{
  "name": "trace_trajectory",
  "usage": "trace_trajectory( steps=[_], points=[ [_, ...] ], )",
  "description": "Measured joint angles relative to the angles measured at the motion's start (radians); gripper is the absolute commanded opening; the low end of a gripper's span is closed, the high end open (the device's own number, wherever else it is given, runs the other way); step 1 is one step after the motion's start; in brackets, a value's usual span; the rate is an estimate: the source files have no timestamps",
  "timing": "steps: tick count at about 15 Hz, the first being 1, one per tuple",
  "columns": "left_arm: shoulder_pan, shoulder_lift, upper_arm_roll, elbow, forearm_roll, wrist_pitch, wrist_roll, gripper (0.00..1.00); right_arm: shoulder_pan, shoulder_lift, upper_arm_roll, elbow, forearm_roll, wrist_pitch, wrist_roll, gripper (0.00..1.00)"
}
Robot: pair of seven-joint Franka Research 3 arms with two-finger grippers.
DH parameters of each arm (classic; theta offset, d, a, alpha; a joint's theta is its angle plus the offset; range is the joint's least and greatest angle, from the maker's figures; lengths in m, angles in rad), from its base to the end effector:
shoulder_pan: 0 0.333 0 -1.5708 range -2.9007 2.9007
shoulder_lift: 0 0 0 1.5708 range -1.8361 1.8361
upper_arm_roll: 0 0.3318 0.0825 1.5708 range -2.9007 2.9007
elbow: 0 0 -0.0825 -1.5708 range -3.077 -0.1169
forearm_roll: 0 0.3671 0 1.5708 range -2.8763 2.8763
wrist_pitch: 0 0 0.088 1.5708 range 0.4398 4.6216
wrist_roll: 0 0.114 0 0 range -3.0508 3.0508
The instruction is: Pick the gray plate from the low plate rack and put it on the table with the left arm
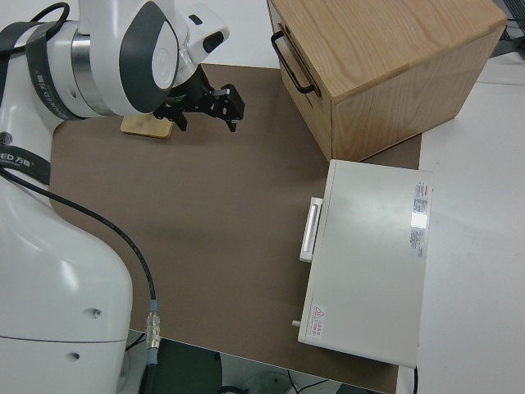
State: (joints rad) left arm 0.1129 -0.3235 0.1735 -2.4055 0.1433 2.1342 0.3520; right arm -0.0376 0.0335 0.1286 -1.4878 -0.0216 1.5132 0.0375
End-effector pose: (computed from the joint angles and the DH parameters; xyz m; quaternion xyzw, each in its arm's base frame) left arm 0.4078 0.1305 0.4549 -0.9964 0.0732 -0.0130 0.0400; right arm 0.5412 0.0454 0.6479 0.9996 0.0261 -0.0034 0.0089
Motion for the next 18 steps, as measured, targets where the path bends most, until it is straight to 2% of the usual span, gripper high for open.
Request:
trace_trajectory(
  steps=[6,11,18],
  points=[
    [0.000,-0.015,-0.003,0.020,0.000,-0.037,0.000,0.00,0.000,0.000,0.000,0.000,0.000,0.000,0.000,0.983],
    [0.000,-0.031,-0.016,0.133,0.001,-0.196,0.001,0.00,0.000,0.000,0.000,0.000,0.000,0.000,0.000,0.983],
    [0.000,-0.040,-0.026,0.353,0.003,-0.465,0.001,0.00,0.000,0.000,0.000,0.000,0.000,0.000,0.000,0.983]
  ],
)
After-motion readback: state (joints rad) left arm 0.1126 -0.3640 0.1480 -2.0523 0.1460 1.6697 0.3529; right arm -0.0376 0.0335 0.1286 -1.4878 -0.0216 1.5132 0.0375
